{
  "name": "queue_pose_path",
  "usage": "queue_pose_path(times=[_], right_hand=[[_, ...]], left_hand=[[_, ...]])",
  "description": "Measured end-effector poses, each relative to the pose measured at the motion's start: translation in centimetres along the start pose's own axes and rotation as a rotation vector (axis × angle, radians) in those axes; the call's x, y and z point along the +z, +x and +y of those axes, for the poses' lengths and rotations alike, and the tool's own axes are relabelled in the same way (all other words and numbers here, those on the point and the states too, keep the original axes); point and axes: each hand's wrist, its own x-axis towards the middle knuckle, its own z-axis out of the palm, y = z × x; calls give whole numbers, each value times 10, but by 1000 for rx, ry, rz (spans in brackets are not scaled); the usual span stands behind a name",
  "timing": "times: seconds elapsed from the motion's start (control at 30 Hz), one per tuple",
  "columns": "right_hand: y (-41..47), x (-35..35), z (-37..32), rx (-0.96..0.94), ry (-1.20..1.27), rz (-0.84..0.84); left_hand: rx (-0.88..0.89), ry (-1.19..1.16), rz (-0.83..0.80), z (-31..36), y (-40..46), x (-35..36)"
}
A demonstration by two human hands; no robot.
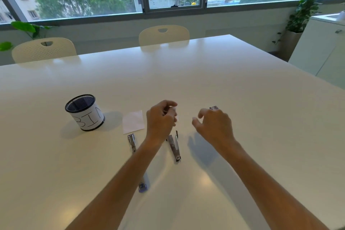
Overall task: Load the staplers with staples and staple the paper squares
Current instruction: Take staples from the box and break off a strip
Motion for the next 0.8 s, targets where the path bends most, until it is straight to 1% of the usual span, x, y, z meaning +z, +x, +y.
queue_pose_path(times=[0.2,0.4,0.5,0.6,0.8], right_hand=[[22,-4,54,130,-44,4],[40,-3,91,195,-31,-63],[47,-2,101,170,-23,-68],[53,0,106,119,11,-58],[62,8,106,46,62,-151]], left_hand=[[44,154,-201,11,23,50],[71,373,-337,11,33,94],[86,479,-397,7,35,109],[58,568,-440,1,37,120],[48,646,-456,-8,41,130]])
